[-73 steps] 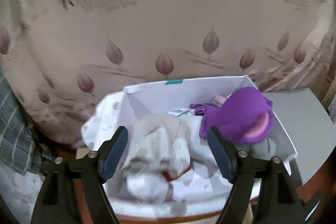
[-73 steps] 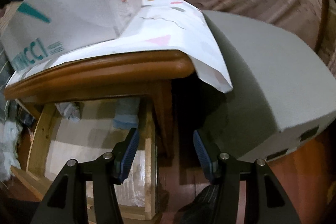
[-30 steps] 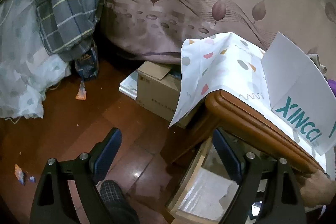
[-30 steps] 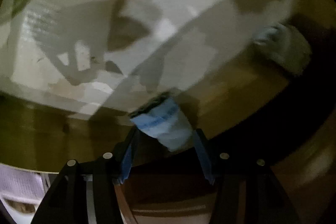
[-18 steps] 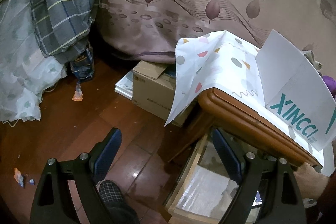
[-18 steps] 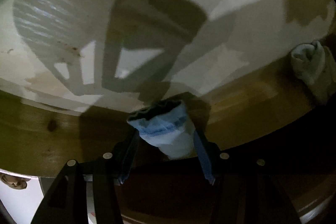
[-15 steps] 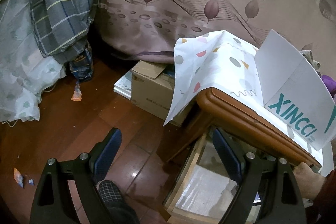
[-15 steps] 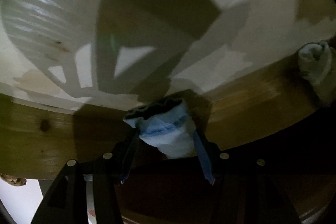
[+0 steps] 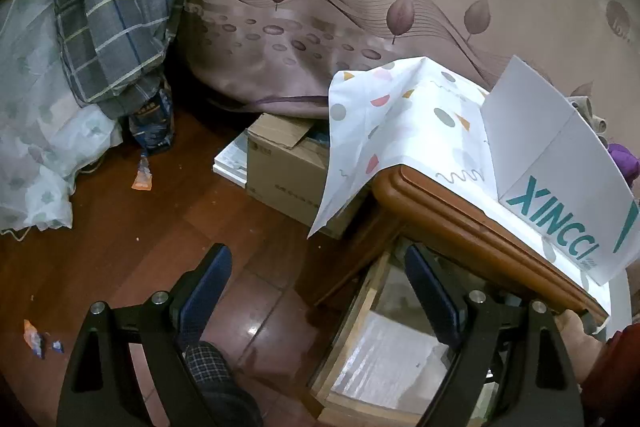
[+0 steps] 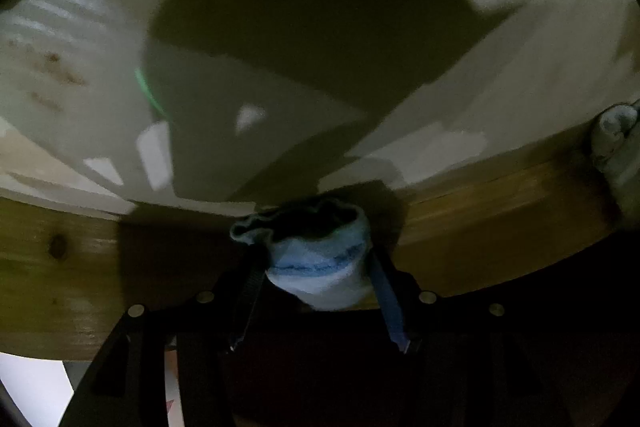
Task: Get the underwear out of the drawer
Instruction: 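Lift the light blue sock out of the drawer with the right gripper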
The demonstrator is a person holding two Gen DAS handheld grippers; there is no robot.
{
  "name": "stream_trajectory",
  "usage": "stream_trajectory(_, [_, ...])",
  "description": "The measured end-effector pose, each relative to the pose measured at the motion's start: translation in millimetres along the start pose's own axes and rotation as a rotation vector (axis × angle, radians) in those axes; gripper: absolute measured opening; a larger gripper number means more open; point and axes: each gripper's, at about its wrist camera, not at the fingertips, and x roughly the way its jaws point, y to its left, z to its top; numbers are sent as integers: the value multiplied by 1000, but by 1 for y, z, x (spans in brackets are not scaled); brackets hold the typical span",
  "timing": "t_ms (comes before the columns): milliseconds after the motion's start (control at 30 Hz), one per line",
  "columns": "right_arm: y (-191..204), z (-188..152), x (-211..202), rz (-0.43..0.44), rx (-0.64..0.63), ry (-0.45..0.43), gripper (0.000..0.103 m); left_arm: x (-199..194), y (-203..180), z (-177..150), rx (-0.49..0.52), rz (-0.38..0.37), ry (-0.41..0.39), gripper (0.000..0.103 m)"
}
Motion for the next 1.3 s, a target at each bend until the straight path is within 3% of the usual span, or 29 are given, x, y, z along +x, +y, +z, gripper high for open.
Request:
stream_trajectory(167, [-21,1,-7,-17,37,-3,36,2,-1,1,0,3,7,86])
stream_trajectory(400, [-63,-9,-38,-34,255,-97,32,6,-4,0,23,24,5,86])
stream_trajectory(533, [-91,-20,-66,74,401,-193,32,6,-4,-2,34,28,8,86])
stream_trajectory(700, [-131,-42,-90,289,612,-327,32,7,-5,-3,42,32,11,86])
stream_trajectory(800, [-144,-52,-97,391,675,-372,32,7,-6,-4,51,33,10,86])
stream_trajectory(900, [-150,-52,-101,364,701,-399,40,7,-8,-4,61,34,9,86])
stream_trajectory(967, [-150,-53,-97,346,684,-380,59,8,-8,-4,58,37,11,86])
stream_trajectory(1033, [-154,-52,-94,292,676,-384,66,7,-8,-4,56,31,12,86])
stream_trajectory(1167, [-158,-56,-85,277,666,-369,69,7,-7,-5,61,31,13,86])
stream_trajectory(1300, [-156,-57,-76,359,643,-358,69,7,-7,-5,73,34,10,86])
